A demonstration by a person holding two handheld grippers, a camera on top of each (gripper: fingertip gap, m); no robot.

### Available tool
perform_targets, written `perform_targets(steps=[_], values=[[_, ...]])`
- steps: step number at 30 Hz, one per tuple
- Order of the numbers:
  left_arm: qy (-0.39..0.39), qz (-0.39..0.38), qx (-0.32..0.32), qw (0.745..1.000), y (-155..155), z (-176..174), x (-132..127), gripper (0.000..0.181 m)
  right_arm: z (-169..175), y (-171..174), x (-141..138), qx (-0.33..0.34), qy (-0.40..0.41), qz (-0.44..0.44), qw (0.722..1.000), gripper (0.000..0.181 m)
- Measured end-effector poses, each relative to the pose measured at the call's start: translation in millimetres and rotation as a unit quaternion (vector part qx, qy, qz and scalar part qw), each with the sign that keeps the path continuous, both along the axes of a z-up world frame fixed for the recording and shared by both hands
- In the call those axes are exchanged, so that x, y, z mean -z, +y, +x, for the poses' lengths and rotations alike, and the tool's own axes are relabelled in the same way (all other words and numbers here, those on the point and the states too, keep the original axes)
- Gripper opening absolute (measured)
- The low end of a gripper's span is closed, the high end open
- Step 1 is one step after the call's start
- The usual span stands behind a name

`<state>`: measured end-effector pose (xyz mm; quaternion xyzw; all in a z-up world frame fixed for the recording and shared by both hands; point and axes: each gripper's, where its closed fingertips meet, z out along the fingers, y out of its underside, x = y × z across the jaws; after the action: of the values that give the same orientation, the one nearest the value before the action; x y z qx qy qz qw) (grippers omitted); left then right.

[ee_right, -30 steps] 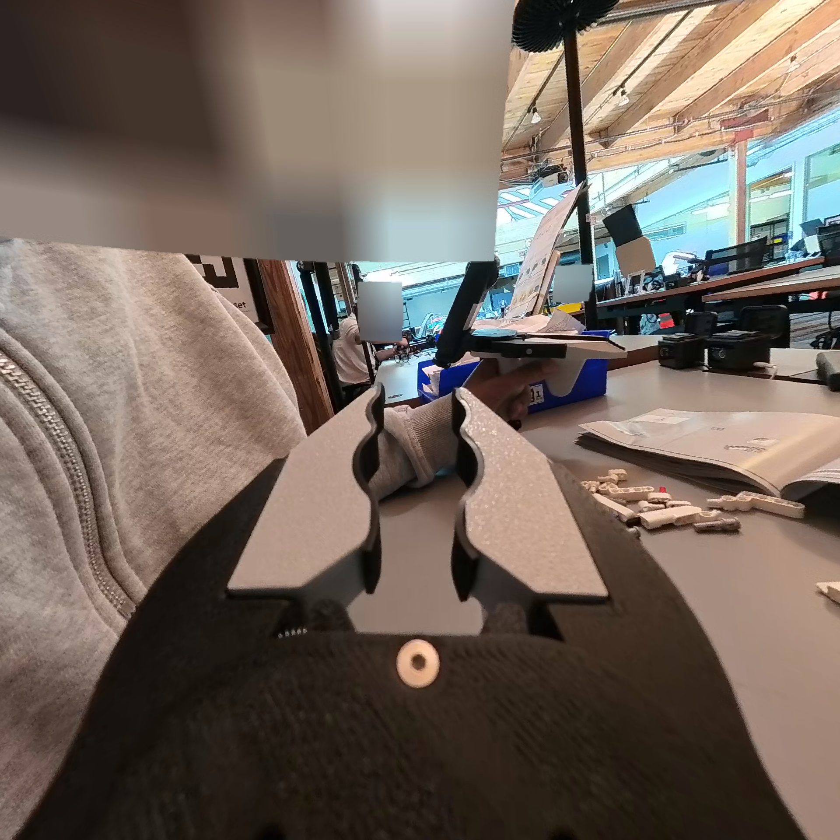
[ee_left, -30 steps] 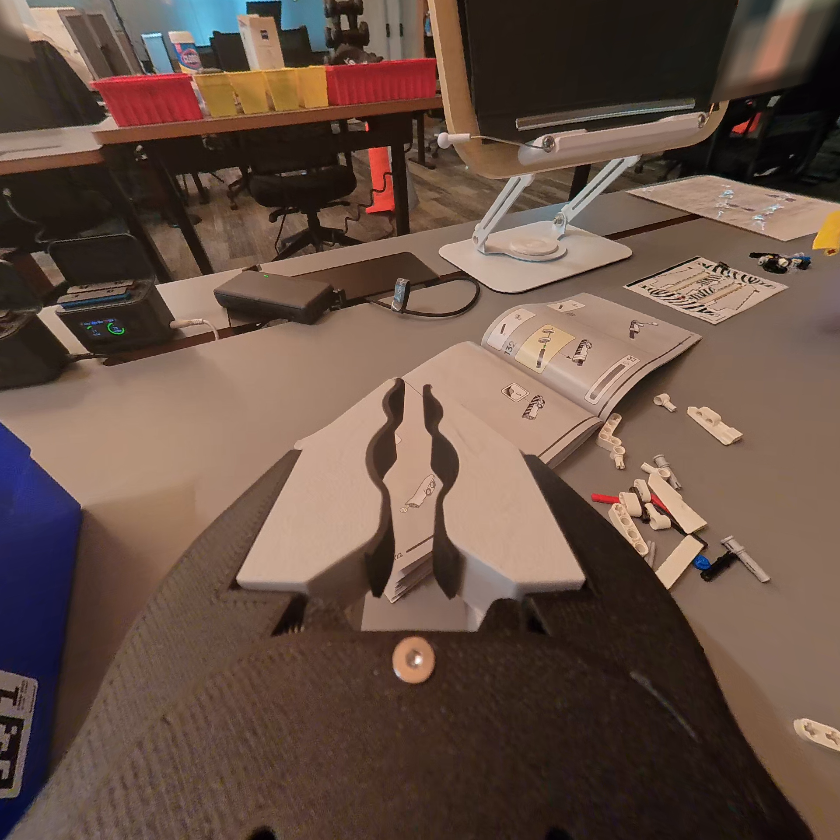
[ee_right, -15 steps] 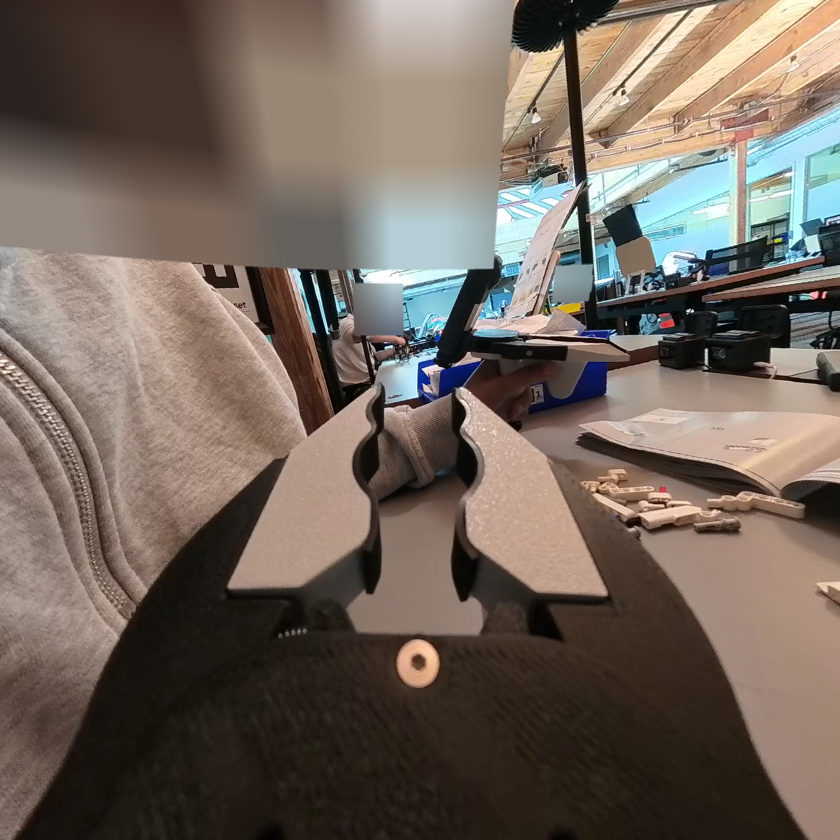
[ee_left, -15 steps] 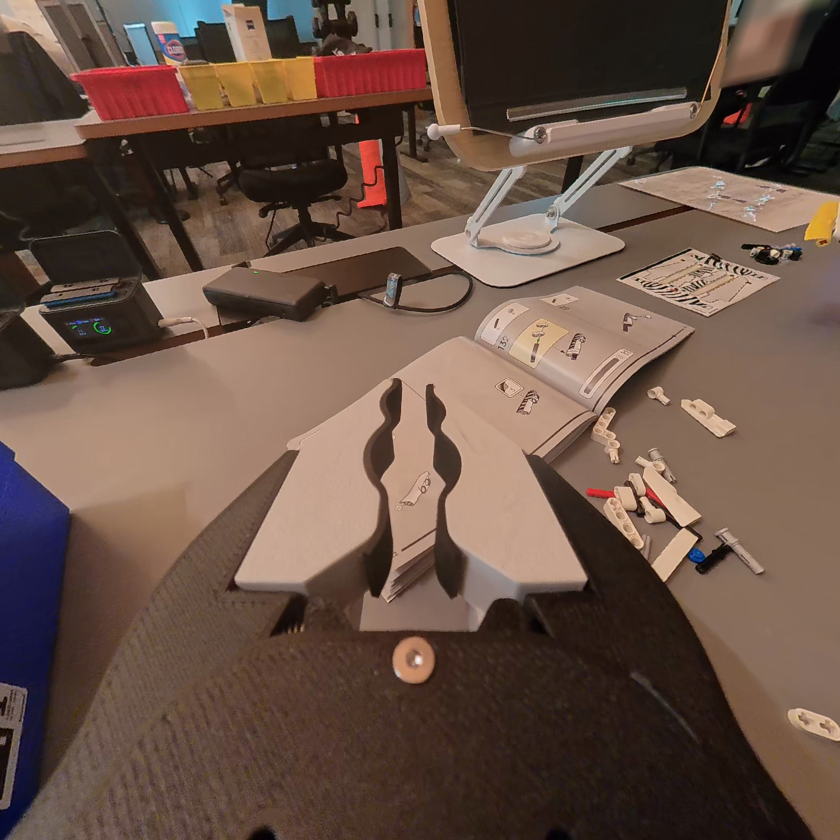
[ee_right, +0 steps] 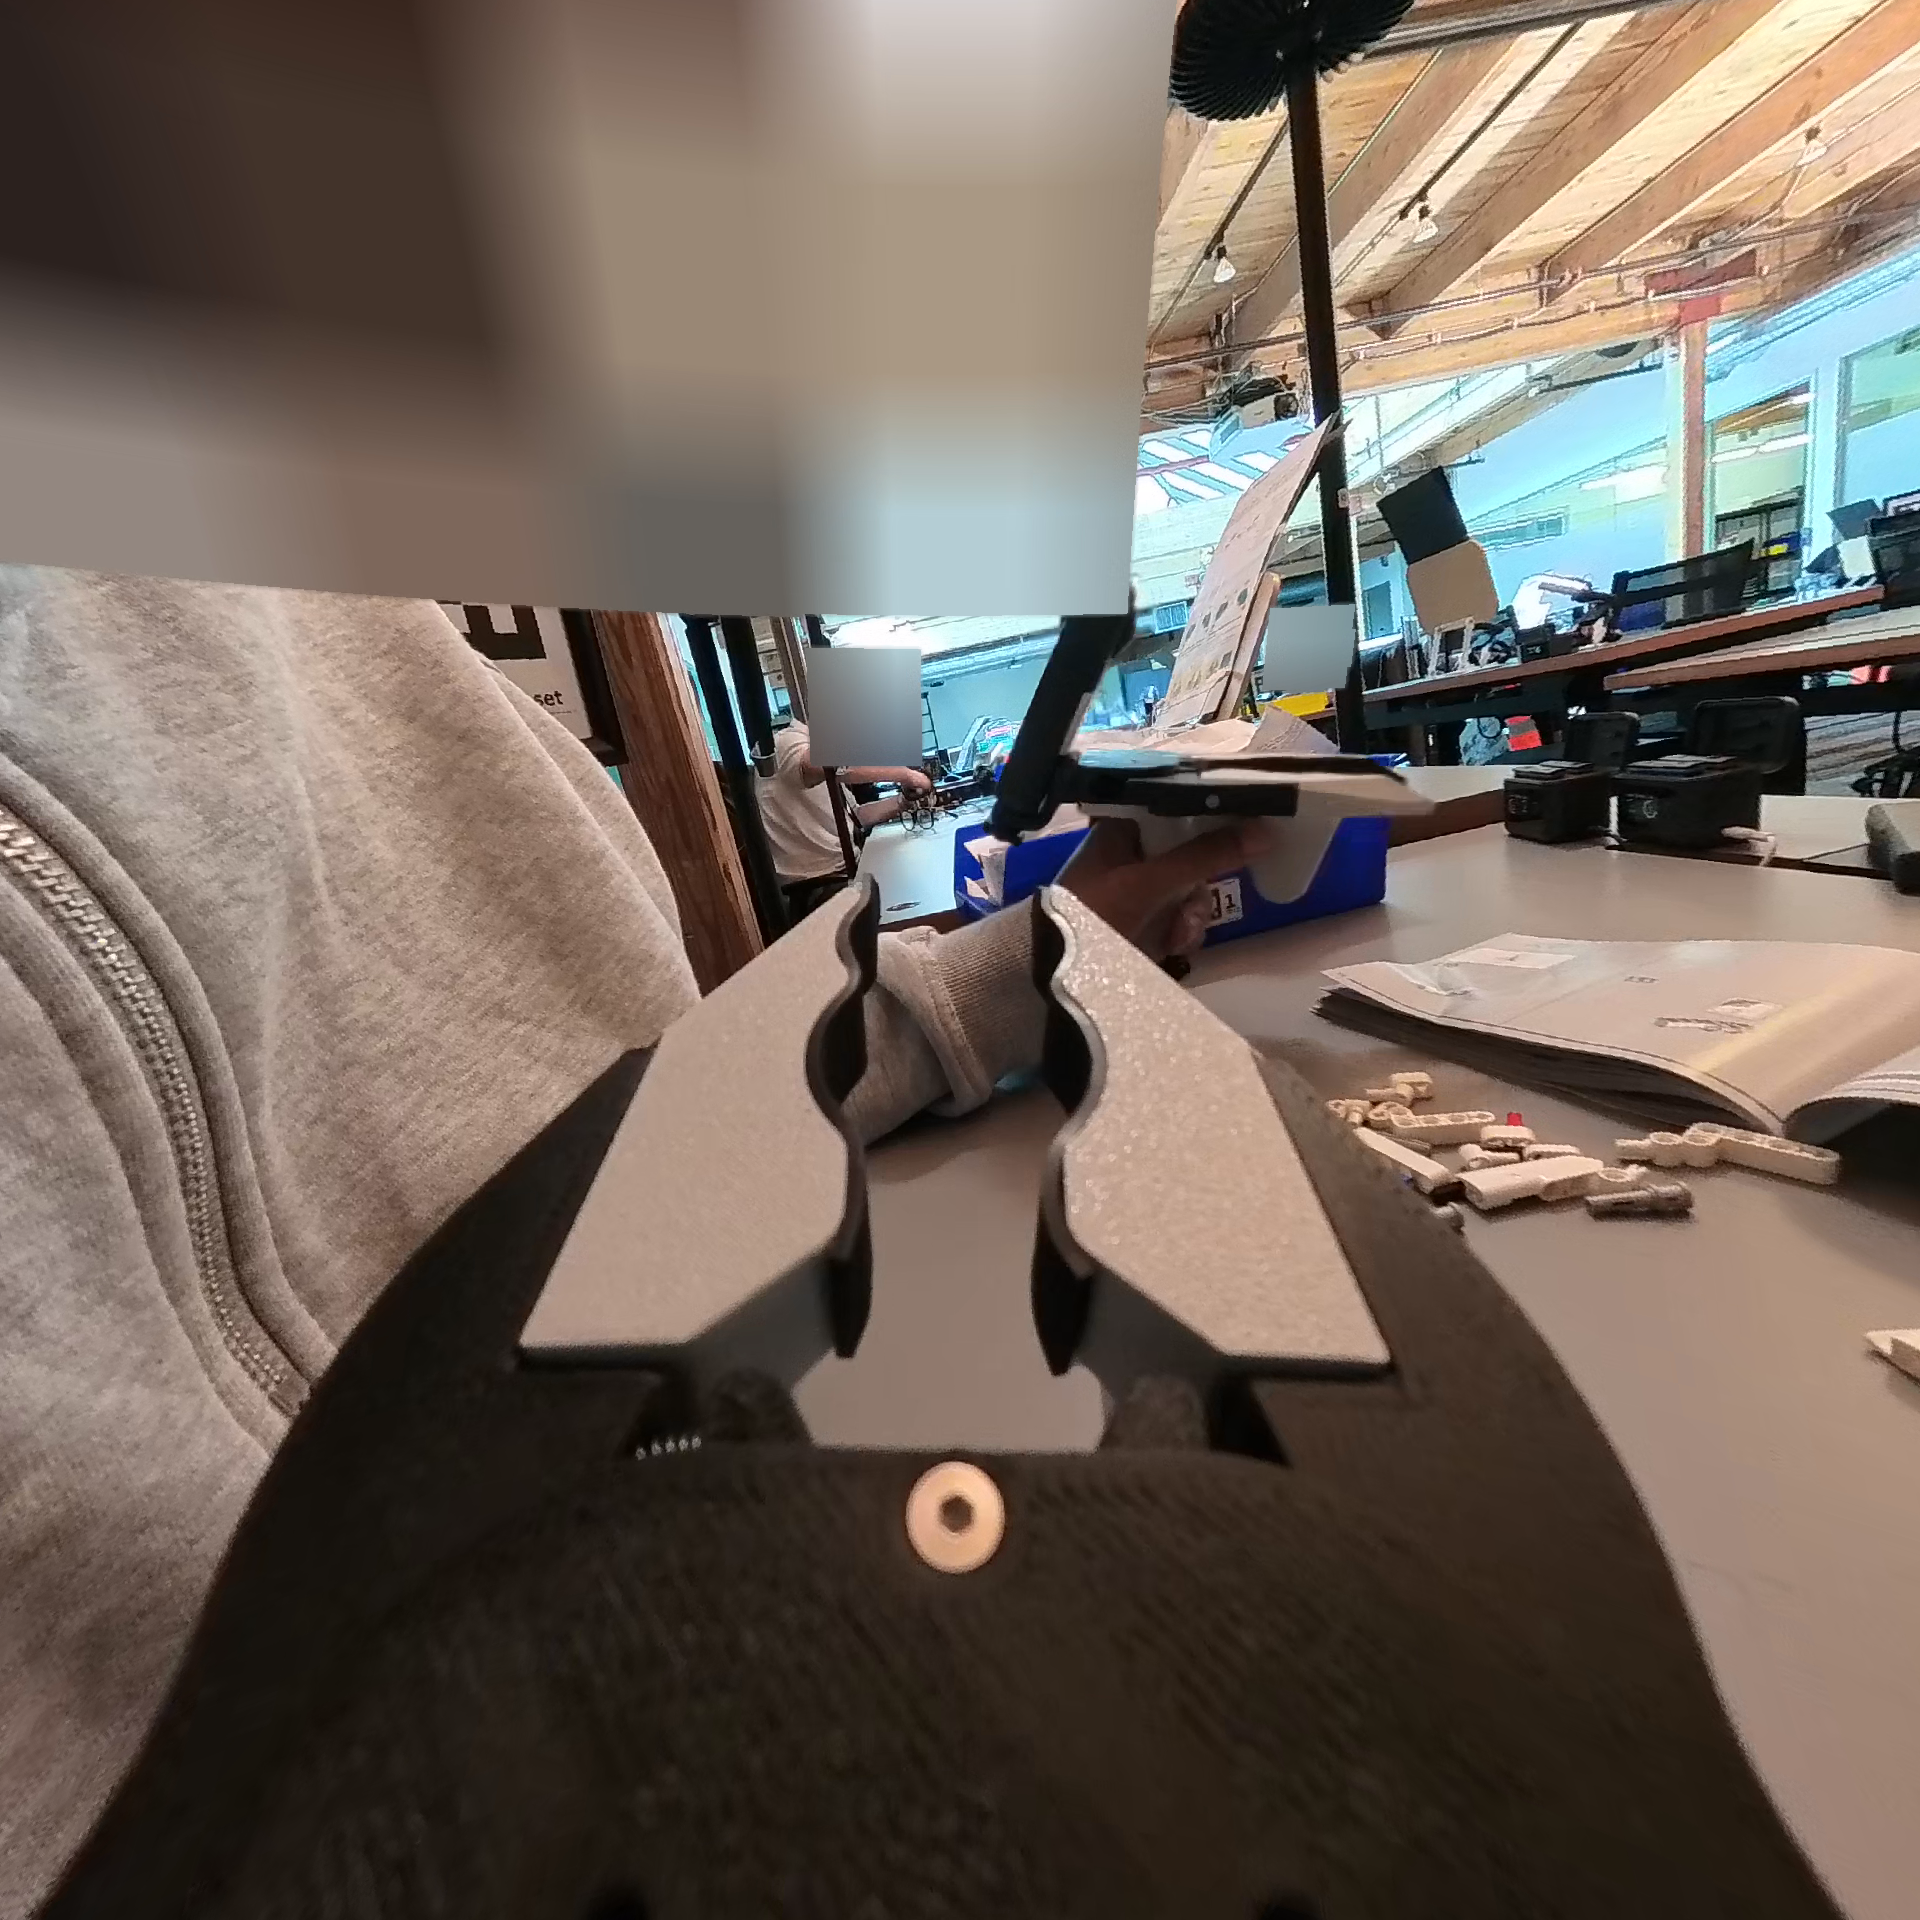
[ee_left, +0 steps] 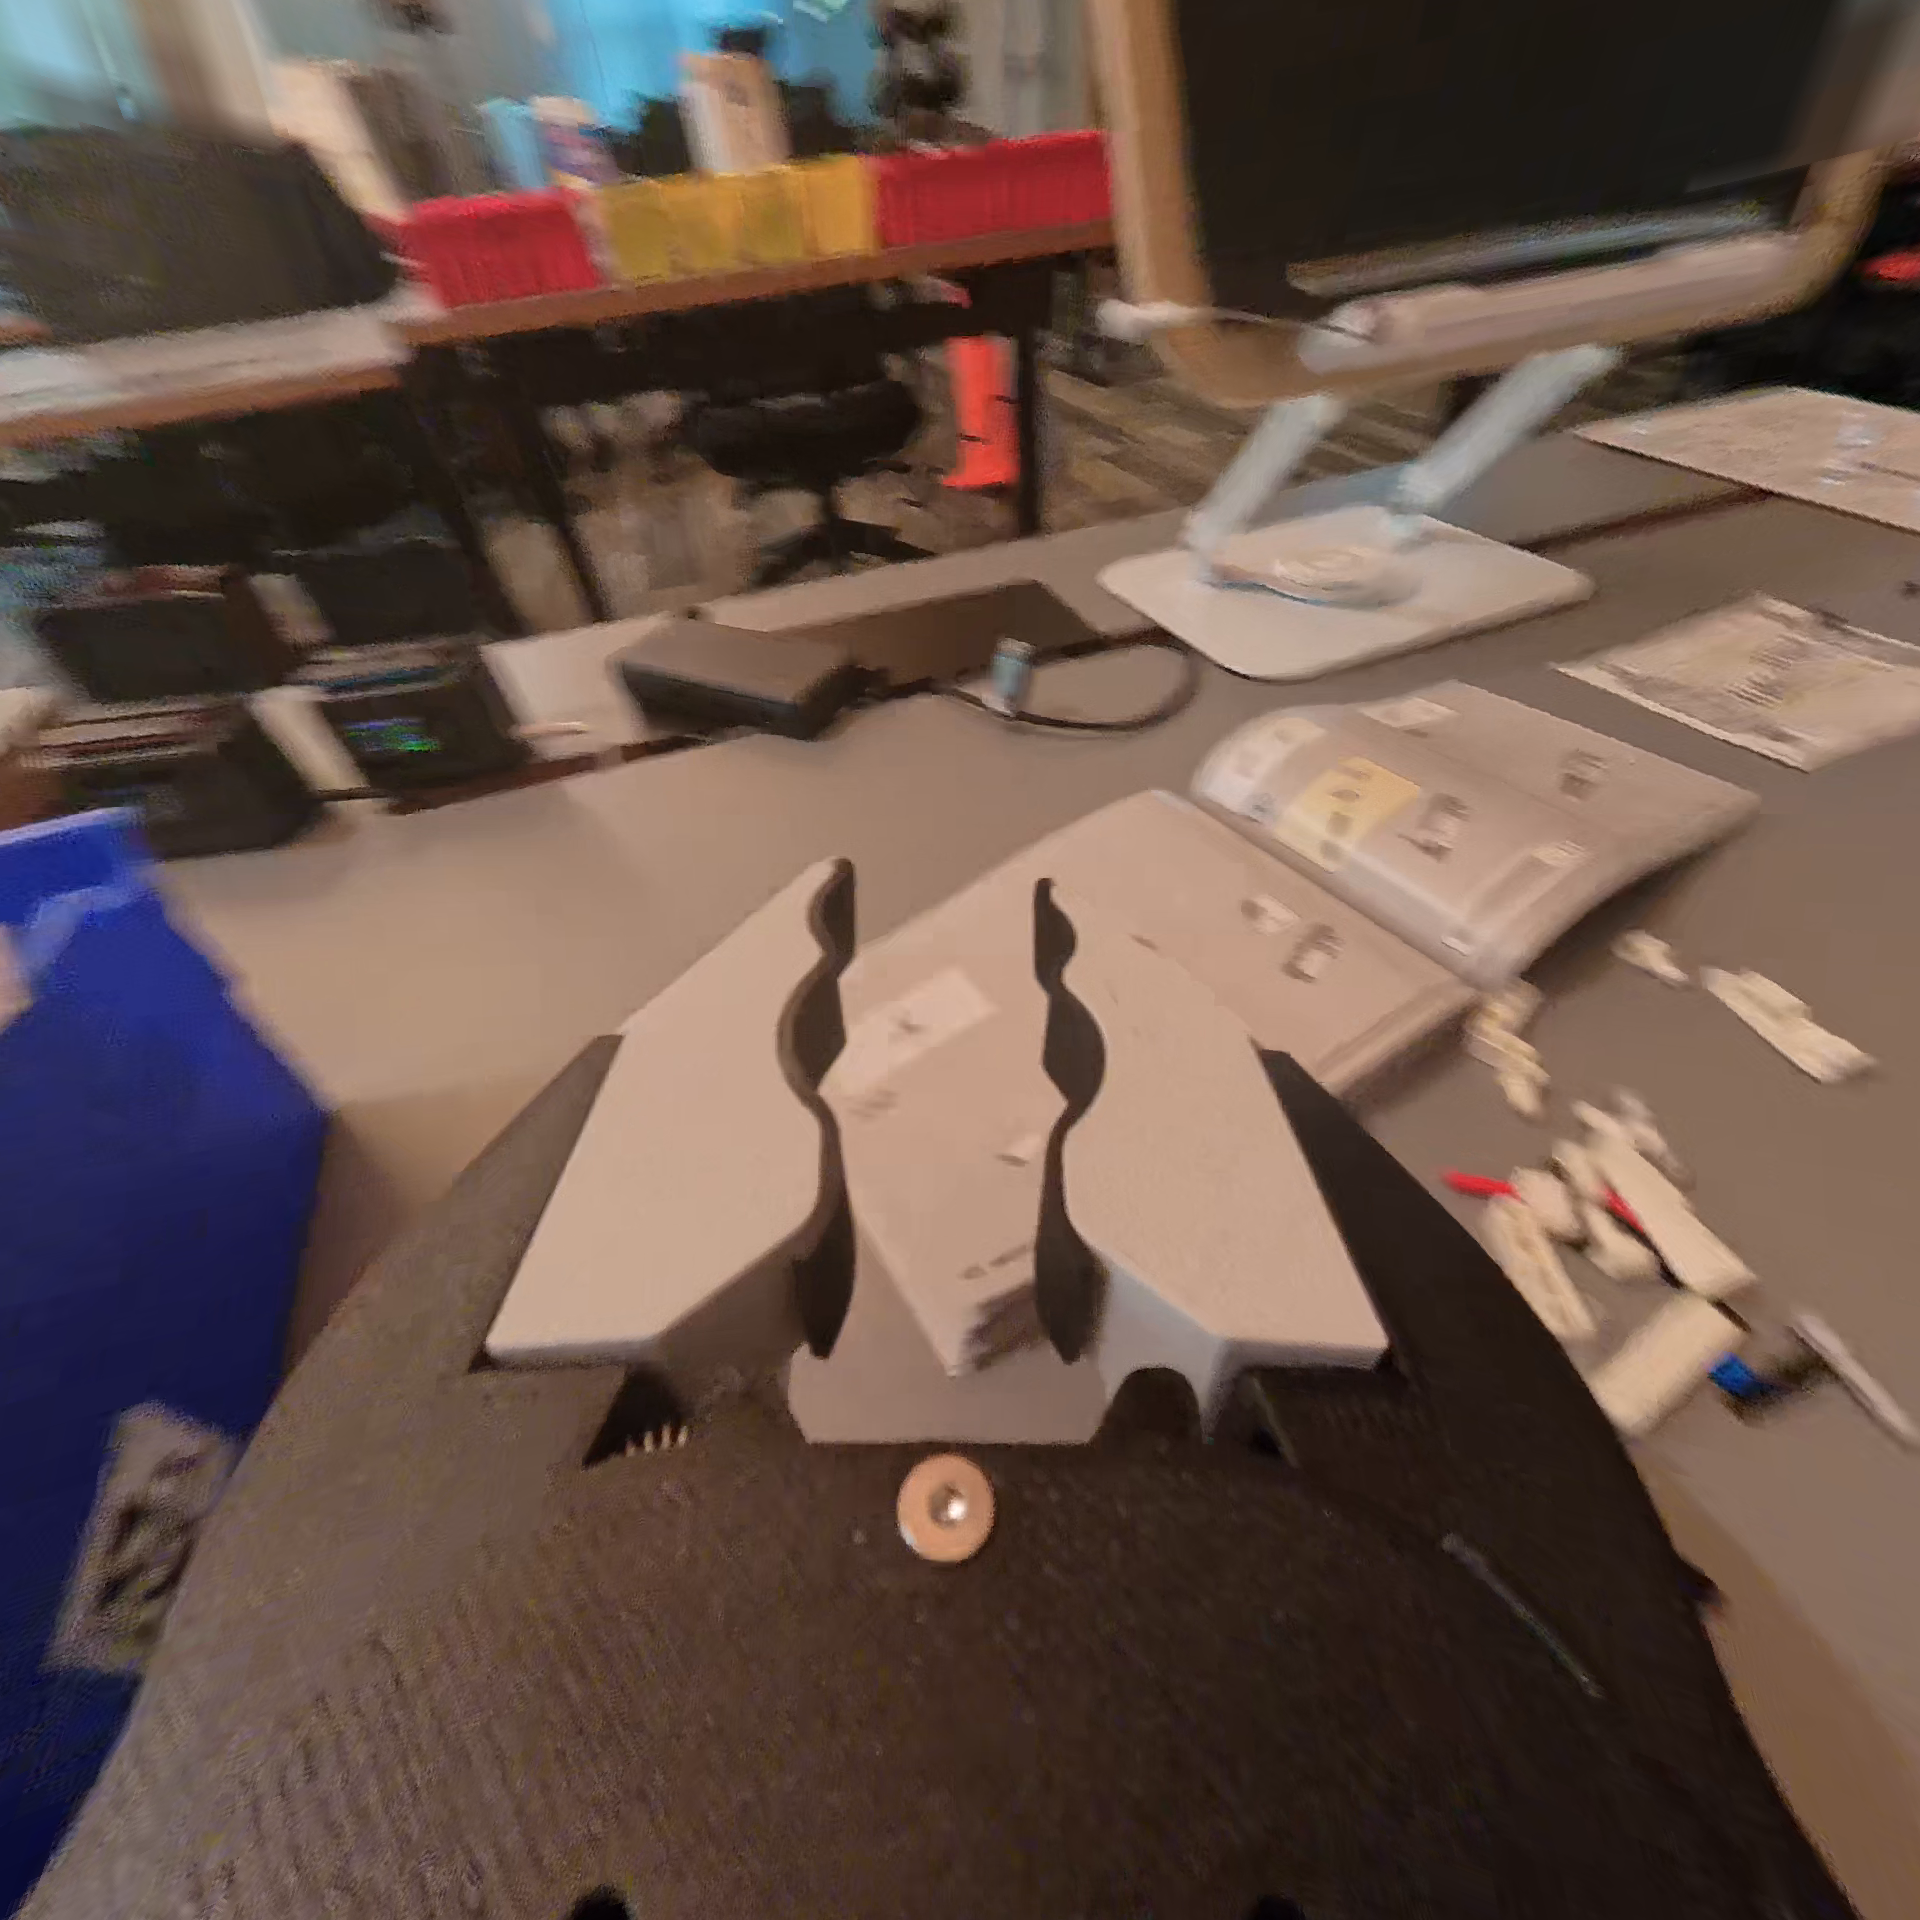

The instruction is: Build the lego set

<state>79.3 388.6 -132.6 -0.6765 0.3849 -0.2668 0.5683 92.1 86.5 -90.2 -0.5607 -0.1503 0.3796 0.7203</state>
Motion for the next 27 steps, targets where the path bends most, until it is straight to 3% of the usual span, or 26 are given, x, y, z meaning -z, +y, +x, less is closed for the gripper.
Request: perform_targets(steps=[2, 4, 7, 12, 27], values=[[-0.037, 0.033, -0.058, 0.997, 15.1, -17.9, -15.6, 0.038, 0.2, -0.1, -0.2, 0.001, 0.001, 0.001, 1.0, 0.028], [-0.068, 0.036, -0.076, 0.994, 20.1, -27.8, -25.2, 0.034, 0.0, -0.1, -0.1, 0.0, 0.0, 0.0, 1.0, 0.028], [-0.082, 0.028, -0.059, 0.995, 14.1, -26.9, -28.6, 0.0, -0.1, -0.1, 0.0, -0.001, 0.0, 0.0, 1.0, 0.028], [-0.087, 0.084, -0.084, 0.989, 11.0, -32.4, -41.5, 0.0, -0.1, -0.1, 0.1, 0.0, 0.0, 0.0, 1.0, 0.028], [-0.075, 0.119, -0.035, 0.989, -5.5, -18.9, -43.7, 0.0, 0.0, -0.4, 0.1, 0.0, 0.001, 0.0, 1.0, 0.028]])
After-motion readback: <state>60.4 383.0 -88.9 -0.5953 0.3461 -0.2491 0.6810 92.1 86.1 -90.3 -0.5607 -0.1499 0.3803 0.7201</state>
